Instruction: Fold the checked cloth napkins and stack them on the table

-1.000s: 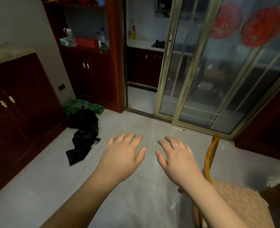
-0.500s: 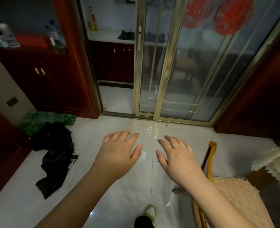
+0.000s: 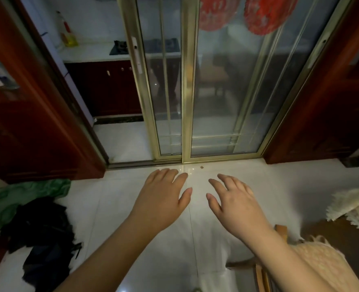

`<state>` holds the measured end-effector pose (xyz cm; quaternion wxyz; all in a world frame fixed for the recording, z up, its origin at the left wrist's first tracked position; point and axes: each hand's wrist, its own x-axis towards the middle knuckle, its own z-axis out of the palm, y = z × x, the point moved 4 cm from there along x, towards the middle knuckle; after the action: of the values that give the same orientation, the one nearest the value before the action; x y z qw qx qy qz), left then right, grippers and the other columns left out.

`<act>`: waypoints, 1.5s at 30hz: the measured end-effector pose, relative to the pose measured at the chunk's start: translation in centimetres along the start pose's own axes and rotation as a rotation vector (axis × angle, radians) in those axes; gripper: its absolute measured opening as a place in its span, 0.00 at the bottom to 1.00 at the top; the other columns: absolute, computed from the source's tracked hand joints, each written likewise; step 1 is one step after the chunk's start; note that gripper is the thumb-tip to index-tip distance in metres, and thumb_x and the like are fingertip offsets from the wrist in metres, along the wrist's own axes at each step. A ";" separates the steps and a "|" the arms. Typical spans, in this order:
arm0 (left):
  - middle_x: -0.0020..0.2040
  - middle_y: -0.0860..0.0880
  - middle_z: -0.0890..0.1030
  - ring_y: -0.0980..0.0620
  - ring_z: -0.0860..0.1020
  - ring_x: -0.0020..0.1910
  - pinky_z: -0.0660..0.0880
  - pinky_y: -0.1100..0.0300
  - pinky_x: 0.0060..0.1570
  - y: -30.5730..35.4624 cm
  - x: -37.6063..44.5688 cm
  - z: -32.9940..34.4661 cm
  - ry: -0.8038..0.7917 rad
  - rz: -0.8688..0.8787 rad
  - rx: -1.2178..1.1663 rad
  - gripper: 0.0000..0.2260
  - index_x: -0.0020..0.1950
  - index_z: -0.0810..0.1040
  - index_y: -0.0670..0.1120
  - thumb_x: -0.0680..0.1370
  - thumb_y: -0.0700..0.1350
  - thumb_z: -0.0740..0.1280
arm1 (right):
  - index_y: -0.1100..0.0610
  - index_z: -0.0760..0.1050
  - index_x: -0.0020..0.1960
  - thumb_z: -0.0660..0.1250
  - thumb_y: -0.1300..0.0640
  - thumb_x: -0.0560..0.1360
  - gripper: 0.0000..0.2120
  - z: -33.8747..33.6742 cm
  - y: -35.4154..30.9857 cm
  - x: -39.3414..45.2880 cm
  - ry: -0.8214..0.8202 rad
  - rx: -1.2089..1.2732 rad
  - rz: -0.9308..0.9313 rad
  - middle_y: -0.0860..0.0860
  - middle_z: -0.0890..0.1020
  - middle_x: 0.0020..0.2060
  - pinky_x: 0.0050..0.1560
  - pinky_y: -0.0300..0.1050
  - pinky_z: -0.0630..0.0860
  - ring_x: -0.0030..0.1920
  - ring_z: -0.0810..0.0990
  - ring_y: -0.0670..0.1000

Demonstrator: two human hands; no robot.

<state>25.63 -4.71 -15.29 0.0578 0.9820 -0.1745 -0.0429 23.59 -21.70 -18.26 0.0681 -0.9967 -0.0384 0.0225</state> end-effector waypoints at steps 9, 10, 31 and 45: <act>0.75 0.54 0.64 0.53 0.60 0.74 0.55 0.58 0.73 -4.2 12.8 0.7 0.011 0.134 -0.038 0.24 0.78 0.58 0.55 0.82 0.59 0.45 | 0.46 0.57 0.78 0.47 0.41 0.82 0.25 0.5 1.2 11.1 -0.049 0.070 0.102 0.48 0.60 0.77 0.75 0.46 0.54 0.76 0.59 0.51; 0.75 0.54 0.65 0.53 0.61 0.73 0.55 0.57 0.73 -4.9 14.3 0.6 0.022 0.160 -0.023 0.25 0.77 0.60 0.55 0.82 0.60 0.43 | 0.47 0.58 0.78 0.48 0.41 0.82 0.26 0.5 1.1 12.6 -0.032 0.060 0.116 0.49 0.61 0.77 0.75 0.46 0.54 0.76 0.59 0.51; 0.71 0.54 0.71 0.52 0.68 0.69 0.63 0.52 0.68 2.0 39.9 2.2 -0.077 0.683 -0.003 0.32 0.75 0.64 0.54 0.76 0.62 0.38 | 0.48 0.64 0.75 0.51 0.40 0.81 0.25 -0.4 12.5 25.5 -0.002 0.037 0.605 0.51 0.65 0.75 0.74 0.51 0.57 0.75 0.63 0.54; 0.75 0.55 0.64 0.53 0.62 0.73 0.57 0.48 0.73 24.2 54.0 3.9 -0.141 0.900 0.094 0.23 0.77 0.57 0.56 0.82 0.59 0.48 | 0.49 0.67 0.73 0.48 0.39 0.81 0.26 -3.9 35.0 27.1 0.074 0.096 0.830 0.51 0.70 0.73 0.73 0.51 0.61 0.72 0.68 0.54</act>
<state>67.59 -46.49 -19.54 0.0140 0.8046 -0.5892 -0.0724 53.40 -54.64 -20.26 0.1010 -0.9234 0.3702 0.0140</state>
